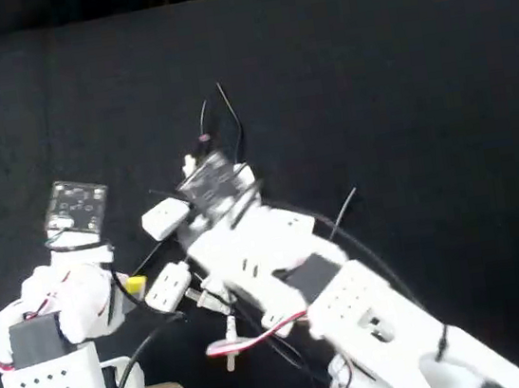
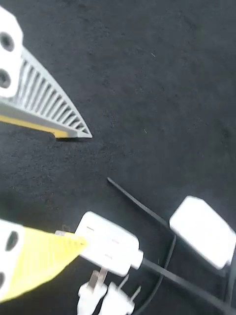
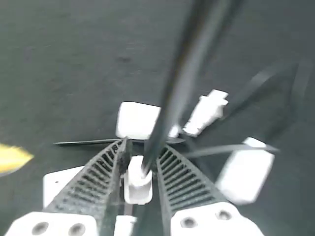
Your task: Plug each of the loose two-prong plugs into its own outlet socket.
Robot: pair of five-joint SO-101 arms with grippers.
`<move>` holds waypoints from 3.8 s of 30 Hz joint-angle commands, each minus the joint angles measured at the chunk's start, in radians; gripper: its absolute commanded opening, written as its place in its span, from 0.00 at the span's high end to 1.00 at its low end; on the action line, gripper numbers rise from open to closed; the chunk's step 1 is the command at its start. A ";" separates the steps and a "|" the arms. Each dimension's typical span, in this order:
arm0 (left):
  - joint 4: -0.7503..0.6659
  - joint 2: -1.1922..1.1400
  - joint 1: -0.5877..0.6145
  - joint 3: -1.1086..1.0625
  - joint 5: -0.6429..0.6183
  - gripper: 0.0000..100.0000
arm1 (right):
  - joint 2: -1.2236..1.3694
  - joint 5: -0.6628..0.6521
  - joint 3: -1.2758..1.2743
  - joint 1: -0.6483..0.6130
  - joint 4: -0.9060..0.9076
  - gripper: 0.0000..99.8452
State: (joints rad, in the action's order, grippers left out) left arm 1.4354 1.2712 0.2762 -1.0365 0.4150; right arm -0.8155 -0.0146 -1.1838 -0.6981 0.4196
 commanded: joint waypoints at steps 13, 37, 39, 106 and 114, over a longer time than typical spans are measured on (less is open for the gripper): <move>-0.160 -0.330 -0.294 -0.067 -0.072 0.70 | -0.225 0.003 0.061 0.262 0.203 0.99; -0.514 -0.842 -0.364 -0.031 -0.133 0.83 | -0.222 0.003 0.041 0.258 0.199 0.99; -0.525 -0.879 -0.374 -0.005 -0.140 0.83 | -0.222 0.003 0.041 0.258 0.199 0.99; -0.126 -0.609 0.338 0.392 -0.057 0.70 | 0.544 0.052 0.340 -0.021 -0.173 0.99; -0.129 -0.609 0.381 0.357 -0.052 0.70 | 0.800 0.052 0.486 -0.031 -0.275 0.99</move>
State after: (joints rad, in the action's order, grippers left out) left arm 1.3111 0.6391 0.6475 -0.6774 0.3629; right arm -0.0652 0.0315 -0.7940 -0.7073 0.1788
